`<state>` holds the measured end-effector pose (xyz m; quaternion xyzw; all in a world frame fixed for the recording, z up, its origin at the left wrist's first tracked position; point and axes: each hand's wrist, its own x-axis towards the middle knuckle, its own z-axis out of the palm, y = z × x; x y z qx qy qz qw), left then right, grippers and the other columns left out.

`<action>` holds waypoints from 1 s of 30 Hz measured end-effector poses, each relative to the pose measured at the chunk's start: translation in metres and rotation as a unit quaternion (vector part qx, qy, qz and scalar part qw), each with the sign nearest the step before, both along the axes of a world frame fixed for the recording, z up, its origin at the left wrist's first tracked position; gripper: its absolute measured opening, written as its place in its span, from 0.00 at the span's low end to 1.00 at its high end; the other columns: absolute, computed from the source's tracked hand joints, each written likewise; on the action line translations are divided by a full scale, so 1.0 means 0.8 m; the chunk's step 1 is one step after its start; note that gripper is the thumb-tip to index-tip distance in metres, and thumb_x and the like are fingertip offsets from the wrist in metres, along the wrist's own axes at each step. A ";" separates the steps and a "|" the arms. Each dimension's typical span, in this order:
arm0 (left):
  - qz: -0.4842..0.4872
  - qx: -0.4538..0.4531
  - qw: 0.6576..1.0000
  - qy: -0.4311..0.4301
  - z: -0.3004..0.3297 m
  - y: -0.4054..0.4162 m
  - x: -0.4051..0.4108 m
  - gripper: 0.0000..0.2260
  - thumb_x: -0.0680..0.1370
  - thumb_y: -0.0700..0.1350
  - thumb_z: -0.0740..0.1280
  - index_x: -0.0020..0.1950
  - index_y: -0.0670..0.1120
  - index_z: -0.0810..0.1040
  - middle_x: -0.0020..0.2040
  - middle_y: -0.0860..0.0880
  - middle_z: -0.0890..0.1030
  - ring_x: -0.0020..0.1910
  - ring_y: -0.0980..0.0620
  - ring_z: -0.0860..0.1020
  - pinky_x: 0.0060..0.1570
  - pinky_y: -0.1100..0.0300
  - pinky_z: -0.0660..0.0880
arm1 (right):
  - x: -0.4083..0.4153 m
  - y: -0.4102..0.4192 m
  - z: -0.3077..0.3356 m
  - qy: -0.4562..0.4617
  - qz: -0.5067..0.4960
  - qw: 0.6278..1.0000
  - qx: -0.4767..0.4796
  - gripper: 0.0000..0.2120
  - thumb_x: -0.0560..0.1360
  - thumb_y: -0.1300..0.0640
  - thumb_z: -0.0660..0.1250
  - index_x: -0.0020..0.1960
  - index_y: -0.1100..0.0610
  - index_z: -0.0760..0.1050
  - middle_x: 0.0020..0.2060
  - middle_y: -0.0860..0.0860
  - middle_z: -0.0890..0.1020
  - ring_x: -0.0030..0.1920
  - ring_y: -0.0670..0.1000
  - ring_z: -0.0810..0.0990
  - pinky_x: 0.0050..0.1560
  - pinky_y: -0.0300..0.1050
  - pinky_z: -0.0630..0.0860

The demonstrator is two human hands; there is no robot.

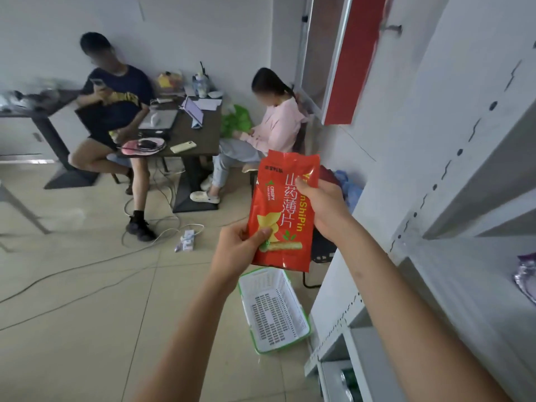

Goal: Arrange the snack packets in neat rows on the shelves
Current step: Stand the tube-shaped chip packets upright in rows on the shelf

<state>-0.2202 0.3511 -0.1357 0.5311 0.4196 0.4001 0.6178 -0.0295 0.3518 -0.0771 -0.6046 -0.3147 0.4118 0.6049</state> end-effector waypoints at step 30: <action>-0.029 -0.126 0.985 0.111 -0.157 0.187 0.054 0.02 0.80 0.39 0.73 0.49 0.41 0.85 0.44 0.45 0.88 0.37 0.52 0.86 0.37 0.60 0.81 | 0.056 0.174 -0.187 0.104 -0.065 0.984 -0.126 0.05 0.80 0.59 0.72 0.54 0.59 0.83 0.49 0.56 0.87 0.48 0.56 0.87 0.51 0.53 0.83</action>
